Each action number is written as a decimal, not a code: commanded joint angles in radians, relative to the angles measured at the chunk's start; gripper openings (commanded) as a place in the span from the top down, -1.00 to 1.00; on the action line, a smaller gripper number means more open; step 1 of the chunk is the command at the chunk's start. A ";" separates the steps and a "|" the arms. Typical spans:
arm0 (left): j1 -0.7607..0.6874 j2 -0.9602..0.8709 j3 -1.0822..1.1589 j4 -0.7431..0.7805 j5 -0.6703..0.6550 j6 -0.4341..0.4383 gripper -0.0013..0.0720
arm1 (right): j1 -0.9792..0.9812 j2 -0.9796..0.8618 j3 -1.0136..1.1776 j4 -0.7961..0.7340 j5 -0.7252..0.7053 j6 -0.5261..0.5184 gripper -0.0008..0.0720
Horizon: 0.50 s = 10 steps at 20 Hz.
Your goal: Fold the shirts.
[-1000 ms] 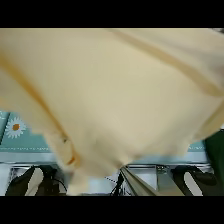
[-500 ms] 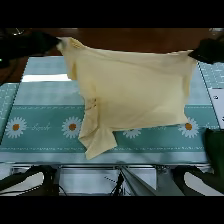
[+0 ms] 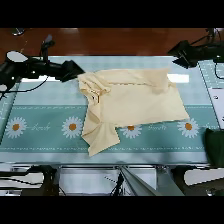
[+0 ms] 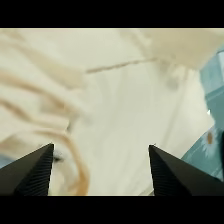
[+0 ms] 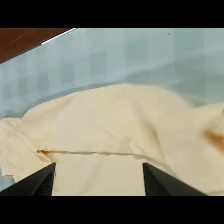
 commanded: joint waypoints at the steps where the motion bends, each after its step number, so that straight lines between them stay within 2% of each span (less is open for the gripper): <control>1: 0.085 0.003 -0.039 0.387 -0.344 -0.192 -0.95 | -0.135 -0.015 0.006 0.010 0.233 -0.058 -0.75; 3: 0.113 0.063 -0.177 0.416 -0.357 -0.211 -0.95 | -0.200 0.032 -0.060 -0.150 0.357 -0.098 -0.75; 5: 0.109 0.156 -0.378 0.362 -0.250 -0.204 -0.95 | -0.252 0.145 -0.273 -0.257 0.287 -0.101 -0.75; 8: 0.085 0.266 -0.654 0.148 -0.105 -0.088 -0.95 | -0.328 0.312 -0.647 -0.161 0.069 -0.159 -0.75; 10: 0.060 0.291 -0.775 0.027 -0.030 -0.022 -0.95 | -0.361 0.356 -0.766 -0.111 0.040 -0.181 -0.75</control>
